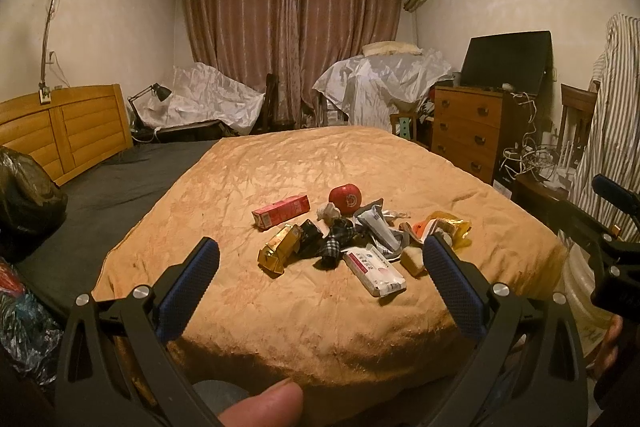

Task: Collect trash
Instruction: 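Grasp the yellow cigarette box with the left tool while the right tool grasps the white tablet box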

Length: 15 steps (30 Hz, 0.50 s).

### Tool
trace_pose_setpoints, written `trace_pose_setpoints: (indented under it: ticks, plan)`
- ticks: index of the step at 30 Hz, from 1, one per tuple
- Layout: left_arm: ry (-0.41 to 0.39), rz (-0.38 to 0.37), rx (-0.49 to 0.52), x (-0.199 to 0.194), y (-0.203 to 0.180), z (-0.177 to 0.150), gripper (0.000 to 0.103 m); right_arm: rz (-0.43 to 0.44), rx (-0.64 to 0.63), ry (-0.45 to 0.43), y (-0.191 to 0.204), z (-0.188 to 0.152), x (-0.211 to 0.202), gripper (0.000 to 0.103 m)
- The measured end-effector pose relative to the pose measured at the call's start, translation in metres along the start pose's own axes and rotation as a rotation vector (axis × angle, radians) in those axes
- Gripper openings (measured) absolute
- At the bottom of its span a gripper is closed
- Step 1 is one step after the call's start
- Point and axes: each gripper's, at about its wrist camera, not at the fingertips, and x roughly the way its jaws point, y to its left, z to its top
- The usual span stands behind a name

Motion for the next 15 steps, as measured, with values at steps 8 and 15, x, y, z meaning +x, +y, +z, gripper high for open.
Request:
trace_pose_setpoints:
  ticks: [8, 15]
  plan:
    - [0.071, -0.028, 0.036, 0.021, 0.013, -0.011, 0.098, 0.042, -0.019, 0.065, 0.003, -0.016, 0.017, 0.099]
    - [0.273, 0.027, 0.021, 0.088, 0.057, -0.028, 0.098, 0.111, -0.01, 0.191, 0.011, -0.039, 0.061, 0.099]
